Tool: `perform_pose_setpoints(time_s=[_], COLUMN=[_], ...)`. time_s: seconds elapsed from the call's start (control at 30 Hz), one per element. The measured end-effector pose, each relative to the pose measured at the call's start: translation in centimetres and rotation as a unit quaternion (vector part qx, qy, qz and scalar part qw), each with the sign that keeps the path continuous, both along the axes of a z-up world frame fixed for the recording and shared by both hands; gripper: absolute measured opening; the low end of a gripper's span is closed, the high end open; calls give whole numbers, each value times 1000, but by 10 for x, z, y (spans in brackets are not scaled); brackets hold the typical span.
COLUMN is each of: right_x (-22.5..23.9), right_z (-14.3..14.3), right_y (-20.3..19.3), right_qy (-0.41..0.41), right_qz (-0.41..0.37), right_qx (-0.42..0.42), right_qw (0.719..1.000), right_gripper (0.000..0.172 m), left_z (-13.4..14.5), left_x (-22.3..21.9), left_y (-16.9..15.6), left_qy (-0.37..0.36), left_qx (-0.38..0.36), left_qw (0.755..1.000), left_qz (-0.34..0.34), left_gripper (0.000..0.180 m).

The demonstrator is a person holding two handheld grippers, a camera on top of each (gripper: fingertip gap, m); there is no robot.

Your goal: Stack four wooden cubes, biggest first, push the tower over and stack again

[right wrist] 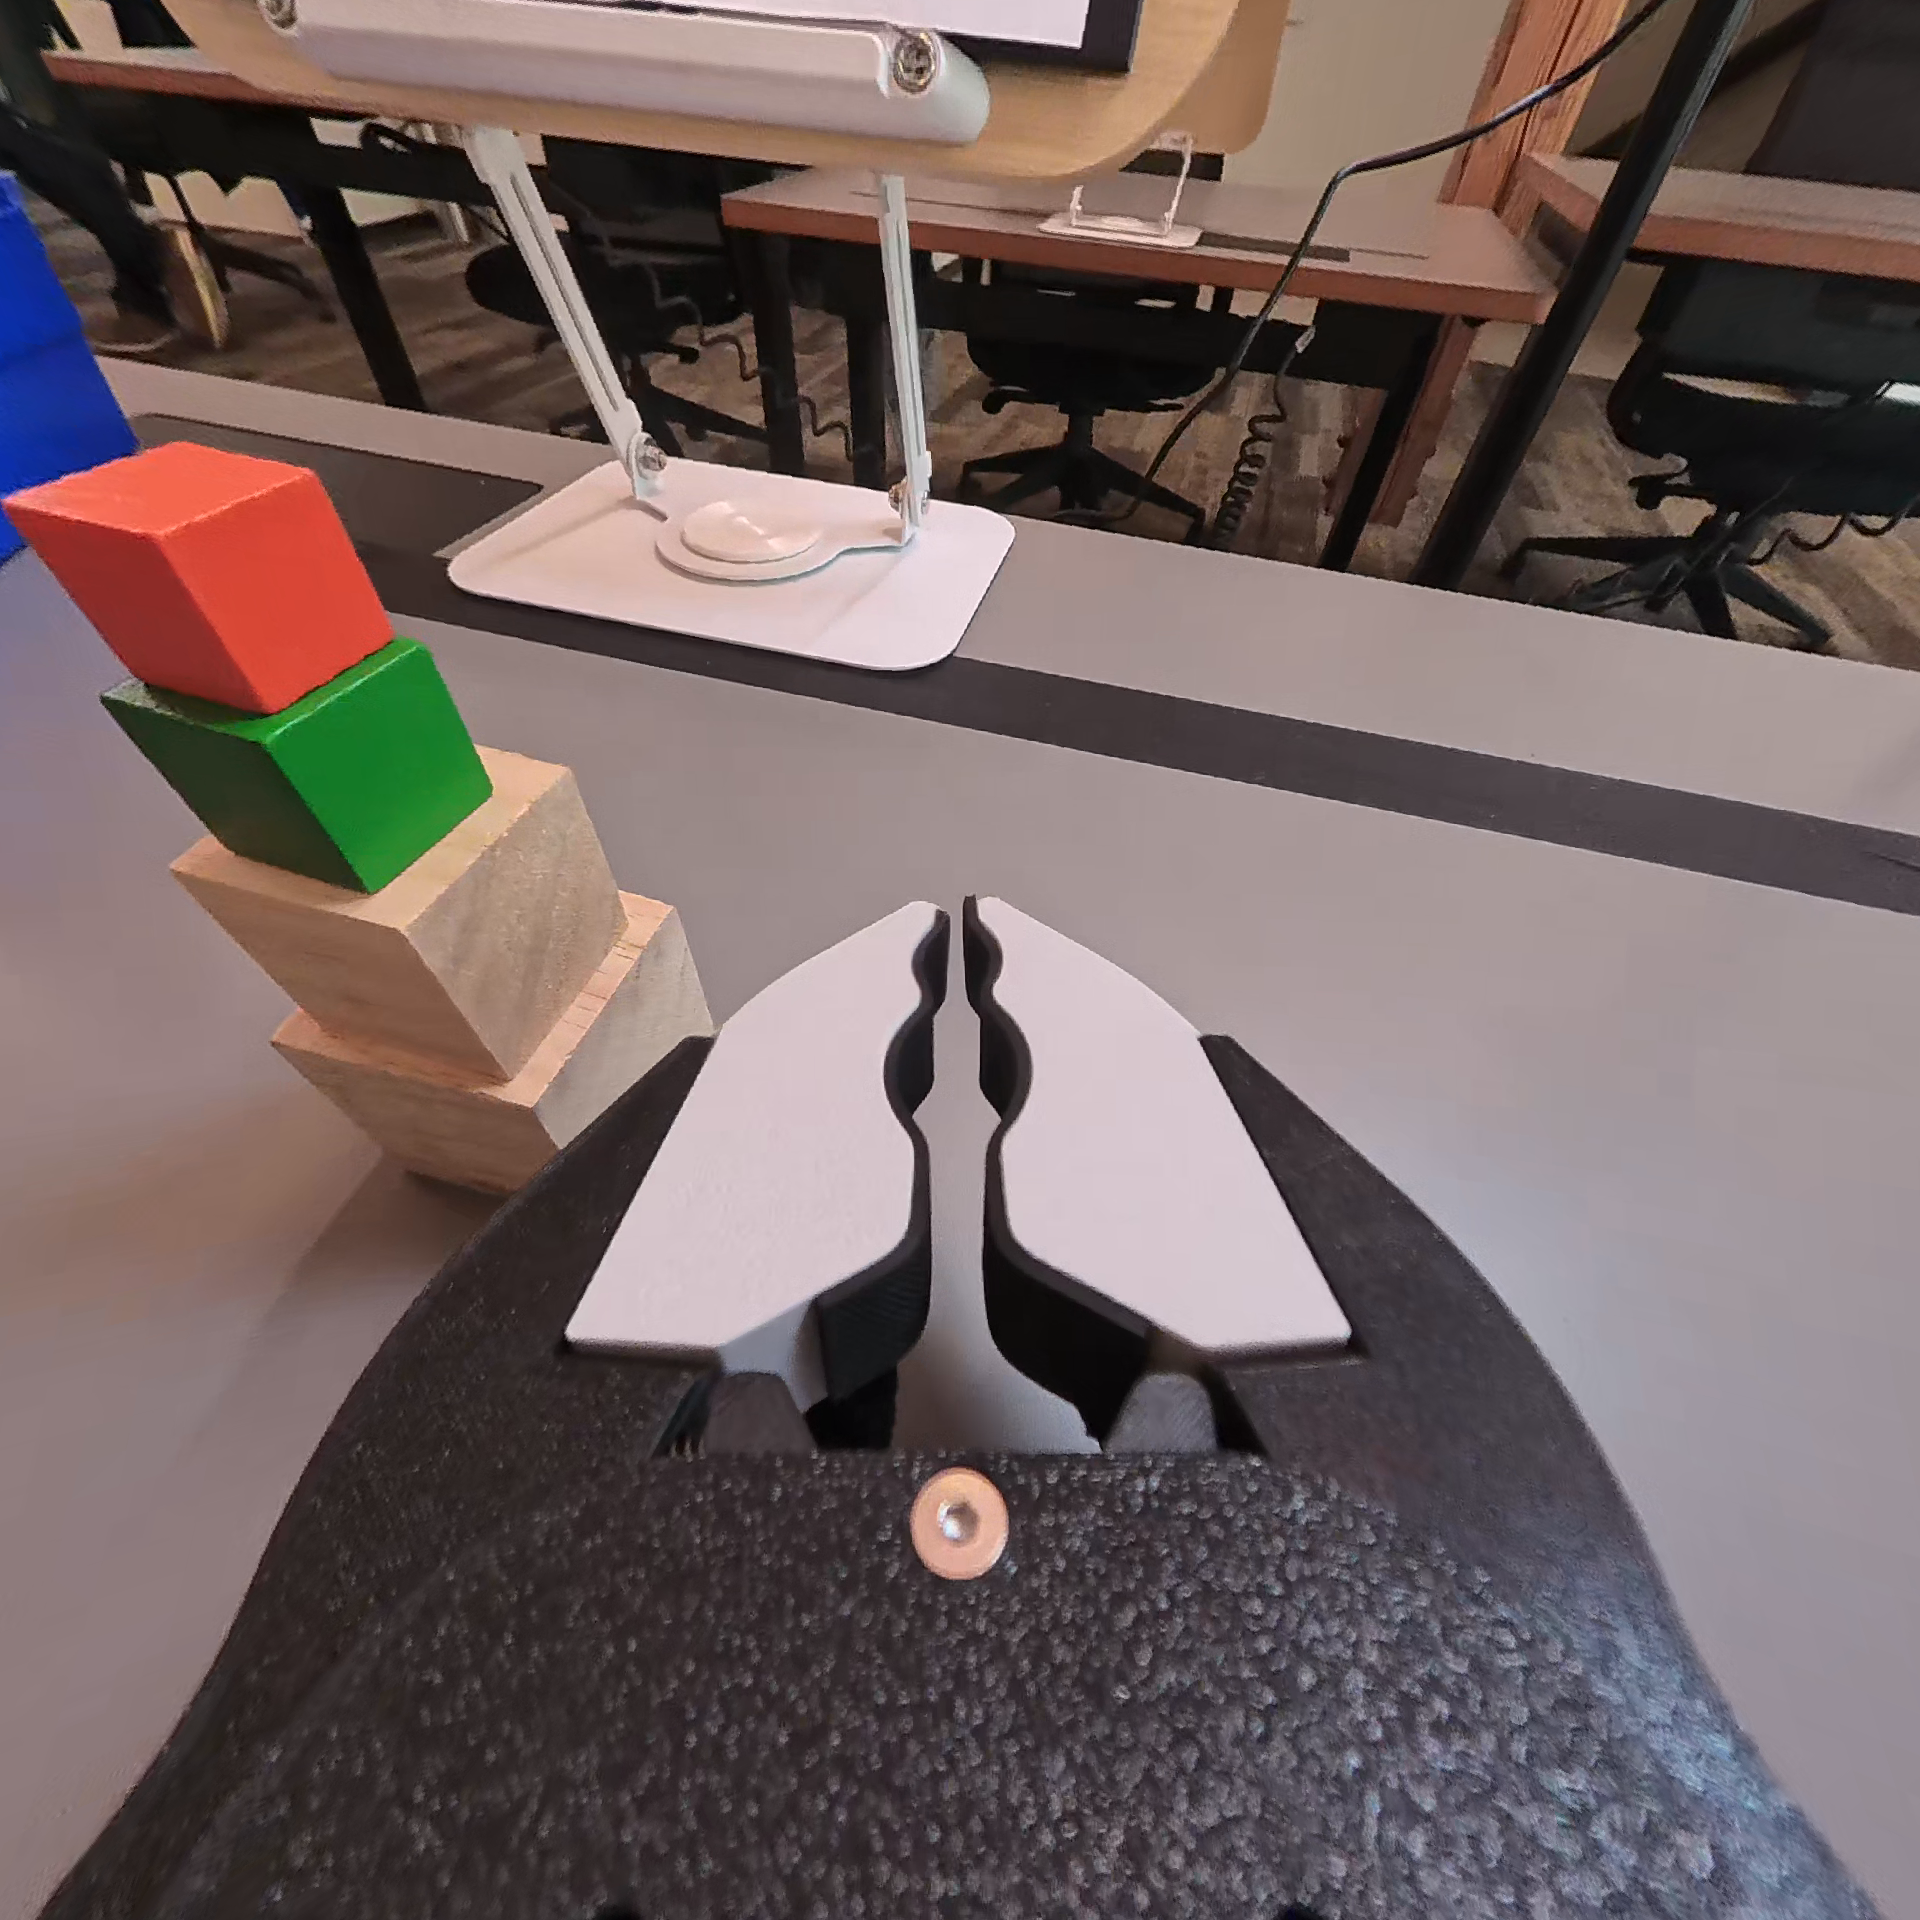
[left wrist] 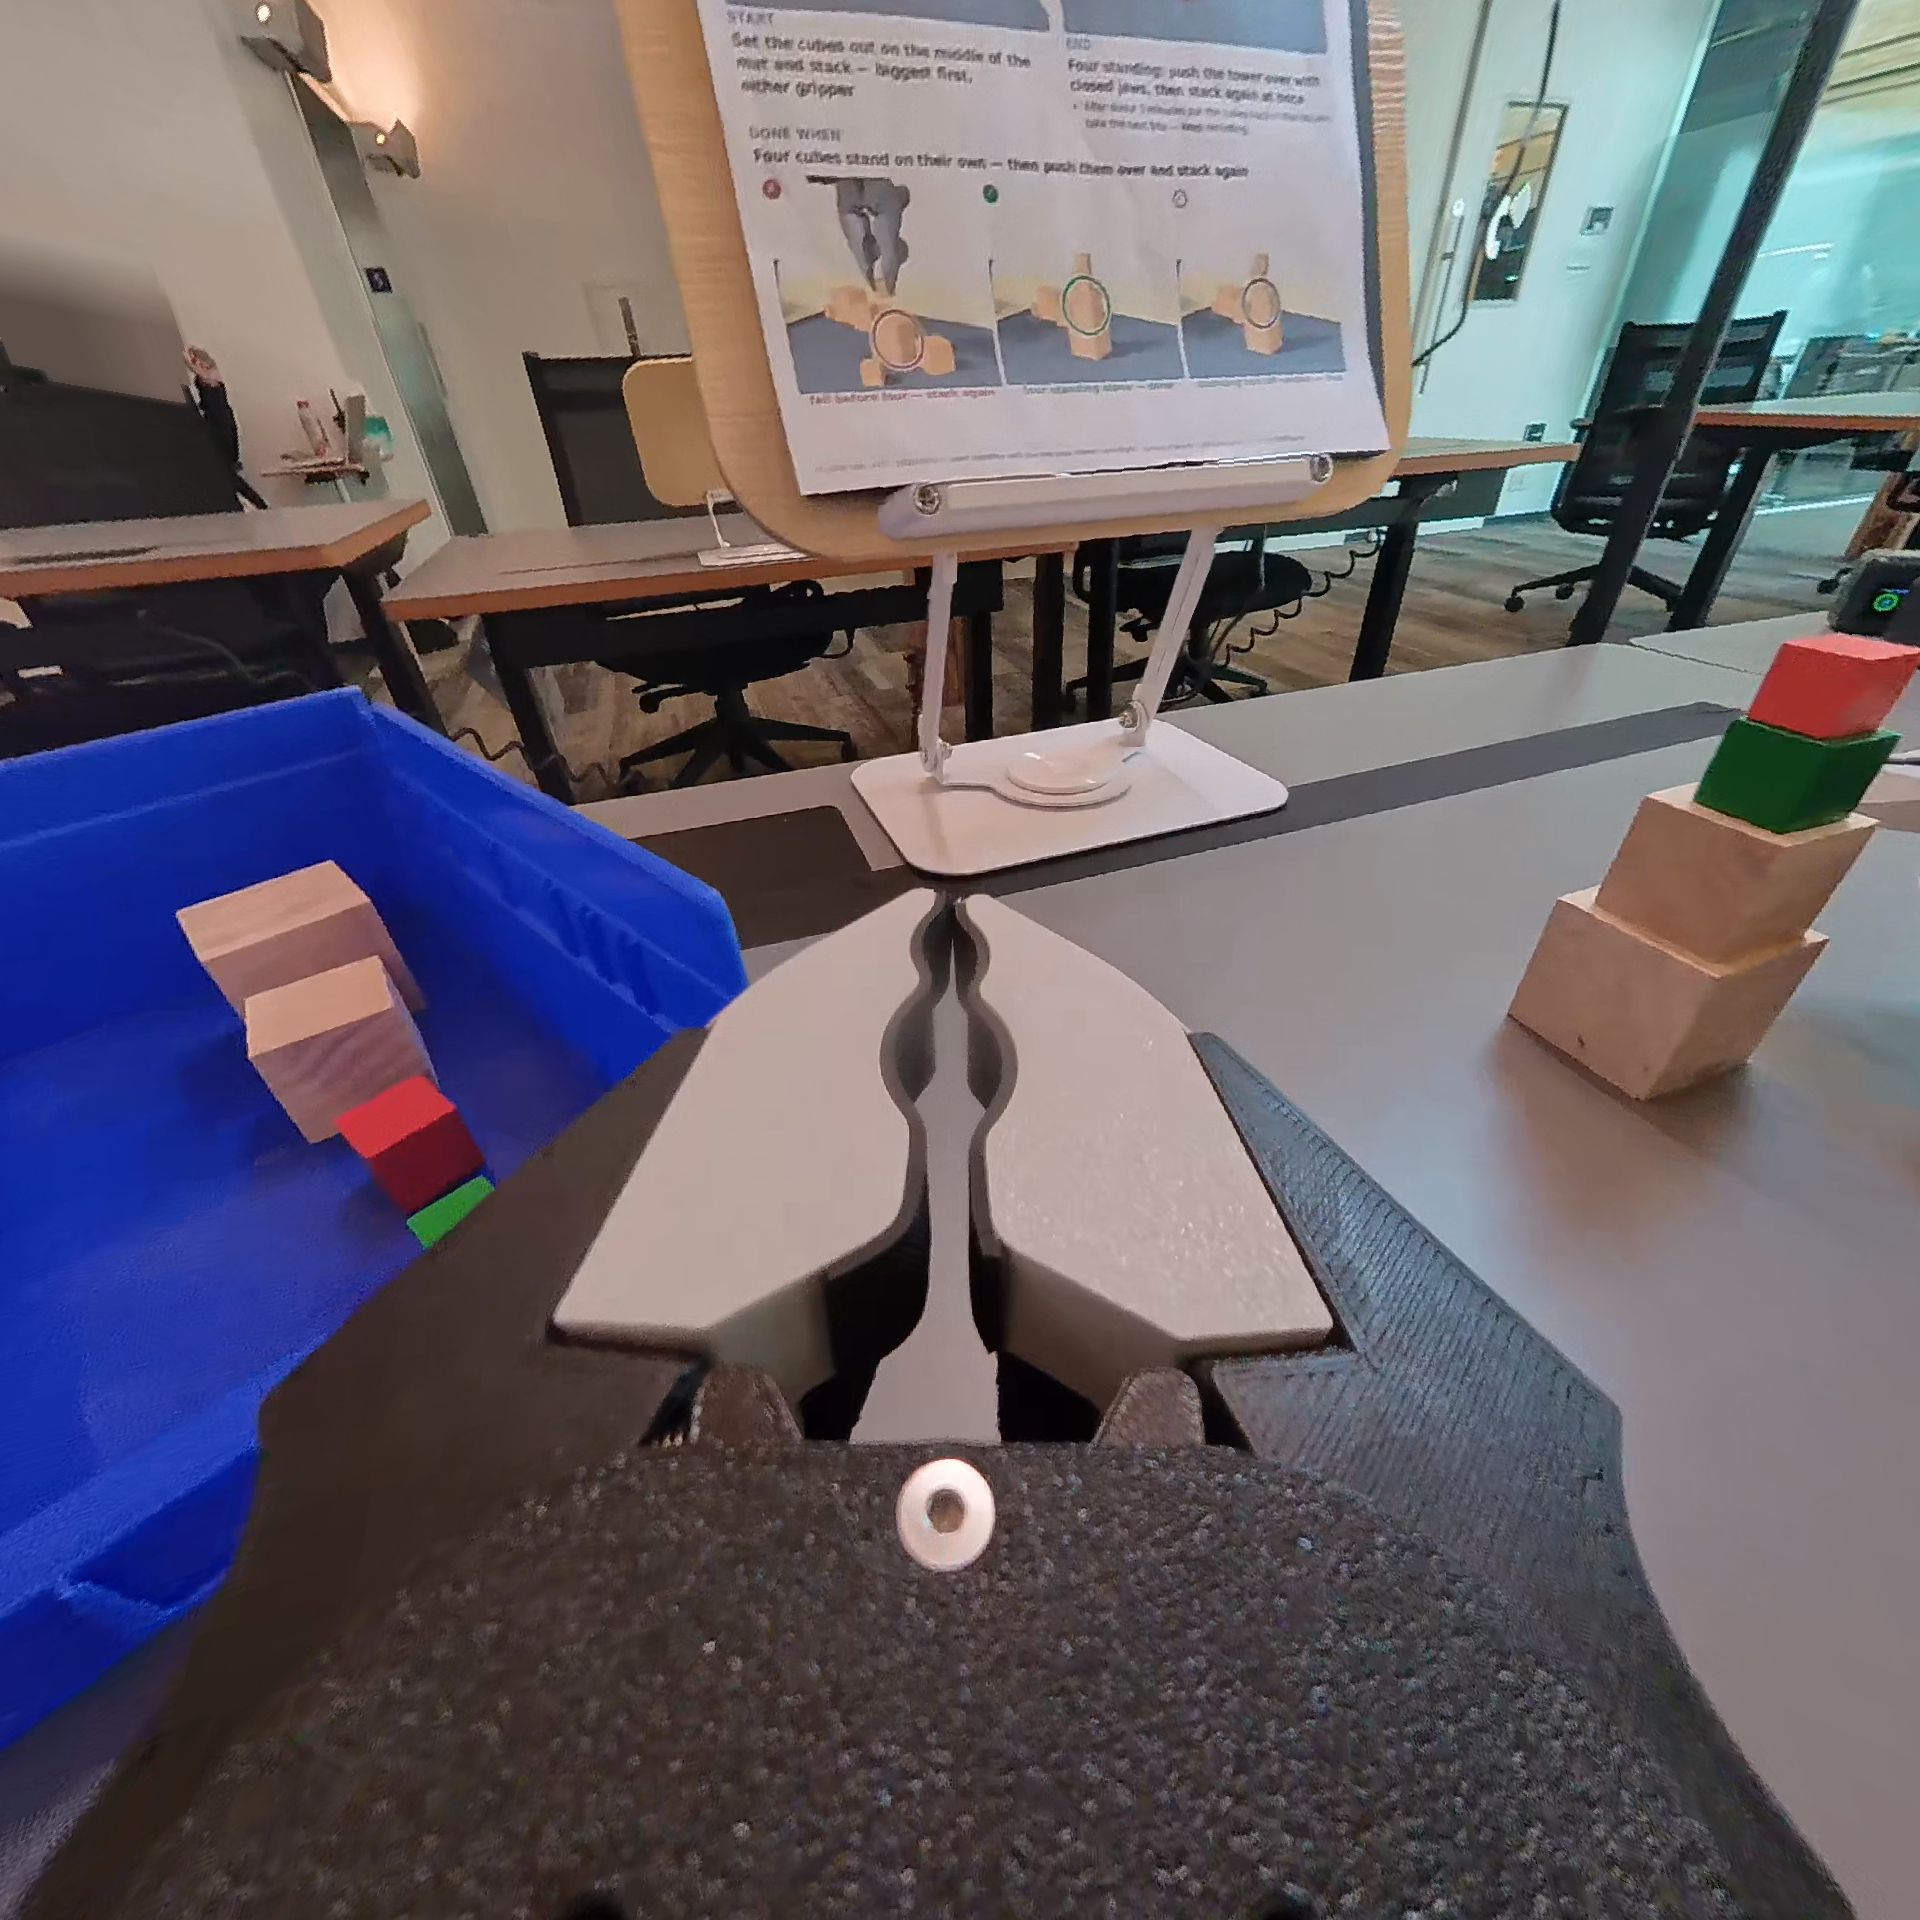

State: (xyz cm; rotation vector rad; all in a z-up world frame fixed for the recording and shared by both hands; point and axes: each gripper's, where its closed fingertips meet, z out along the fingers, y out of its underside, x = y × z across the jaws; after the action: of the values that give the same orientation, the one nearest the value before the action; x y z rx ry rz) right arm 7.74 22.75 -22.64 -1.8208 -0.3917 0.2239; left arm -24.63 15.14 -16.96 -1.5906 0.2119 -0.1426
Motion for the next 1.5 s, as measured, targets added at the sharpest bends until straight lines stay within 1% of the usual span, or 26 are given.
perform_pose_setpoints(time_s=[0.13,0.23,0.3,0.37,0.47,0.6,0.67,0.73,0.83,0.97,1.07,1.13,1.27,1.5], right_x=[-6,-21,-40,-67,-110,-163,-173,-174,-156,-106,-65,-42,-7,20], right_z=[-3,-3,-1,4,8,6,12,20,42,76,91,94,86,81], right_y=[5,7,5,-3,-25,-69,-87,-97,-98,-84,-79,-80,-73,-61], right_qy=[-9,-10,-10,-16,-58,-107,-118,-110,-73,-6,69,101,126,123], right_qz=[3,21,54,110,206,333,361,372,349,264,203,172,115,77], right_qx=[-7,-9,-2,17,50,91,120,129,129,103,72,68,91,105], right_qw=[1000,1000,999,994,976,932,917,913,925,959,974,978,981,984], right_gripper=[3,2,0,0,0,0,0,0,0,0,0,0,0,0], left_z=[3,4,5,7,7,5,4,3,2,-2,-4,-6,-10,-16], left_x=[-8,-9,-8,-7,-6,-7,-7,-6,-4,-1,1,3,3,1], left_y=[1,0,-1,-2,-3,-3,-3,-4,-3,-3,-2,-1,0,1], left_qy=[-10,-8,-12,-12,-14,-15,-13,-9,-6,-4,-1,0,6,16], left_qx=[4,9,8,11,9,3,2,3,-1,-8,-12,-15,-20,-28], left_qw=[1000,1000,1000,1000,1000,1000,1000,1000,1000,1000,1000,1000,1000,999], left_qz=[14,18,15,13,12,14,14,15,12,7,4,3,5,15], left_gripper=[0,0,0,0,0,0,0,0,0,0,0,0,0,0])
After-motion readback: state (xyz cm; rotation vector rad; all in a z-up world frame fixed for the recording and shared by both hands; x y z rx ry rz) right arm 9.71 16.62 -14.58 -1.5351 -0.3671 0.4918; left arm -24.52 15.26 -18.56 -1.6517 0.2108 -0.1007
